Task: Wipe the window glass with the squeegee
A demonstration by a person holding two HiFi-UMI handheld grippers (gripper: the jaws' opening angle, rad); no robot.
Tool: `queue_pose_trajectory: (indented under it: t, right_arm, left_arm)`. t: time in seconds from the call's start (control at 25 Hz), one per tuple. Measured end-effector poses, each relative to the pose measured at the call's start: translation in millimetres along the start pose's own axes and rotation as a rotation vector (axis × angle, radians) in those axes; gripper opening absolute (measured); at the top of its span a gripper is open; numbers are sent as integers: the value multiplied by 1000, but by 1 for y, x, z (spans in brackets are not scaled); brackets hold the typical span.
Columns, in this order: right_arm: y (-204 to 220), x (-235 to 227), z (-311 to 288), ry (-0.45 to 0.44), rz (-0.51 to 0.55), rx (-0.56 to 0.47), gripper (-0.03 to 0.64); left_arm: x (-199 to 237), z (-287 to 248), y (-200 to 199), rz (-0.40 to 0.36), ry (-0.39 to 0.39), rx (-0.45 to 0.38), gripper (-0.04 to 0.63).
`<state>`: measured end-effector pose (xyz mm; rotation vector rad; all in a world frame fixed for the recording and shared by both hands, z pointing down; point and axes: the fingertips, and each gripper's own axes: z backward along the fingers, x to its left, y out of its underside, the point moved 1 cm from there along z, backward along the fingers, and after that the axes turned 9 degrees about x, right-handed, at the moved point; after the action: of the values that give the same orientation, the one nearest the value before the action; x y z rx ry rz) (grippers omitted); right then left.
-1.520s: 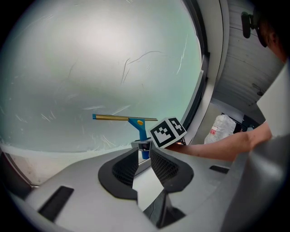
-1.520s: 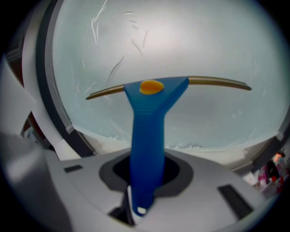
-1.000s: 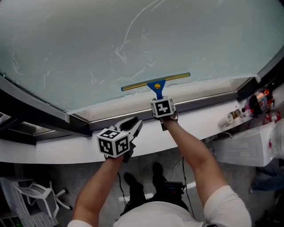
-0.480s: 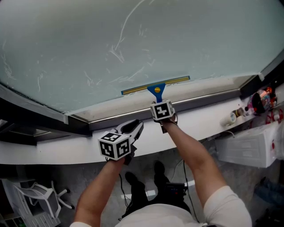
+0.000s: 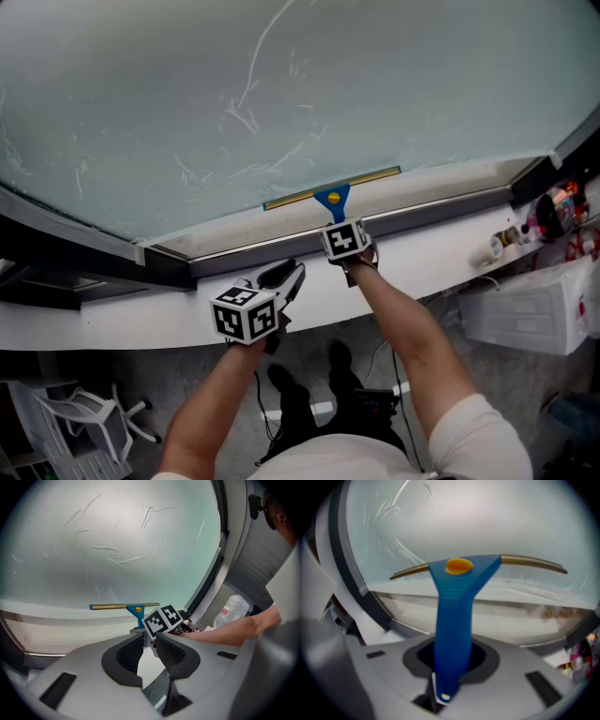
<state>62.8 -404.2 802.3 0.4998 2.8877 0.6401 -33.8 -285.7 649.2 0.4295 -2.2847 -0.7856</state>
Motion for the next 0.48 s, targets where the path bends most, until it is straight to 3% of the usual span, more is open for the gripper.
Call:
queue_pose_trajectory:
  t: [0.48]
  right_arm:
    - [28, 0, -16, -37, -22, 109, 101]
  left_arm:
    - [-1, -7, 11, 16, -3, 13, 107]
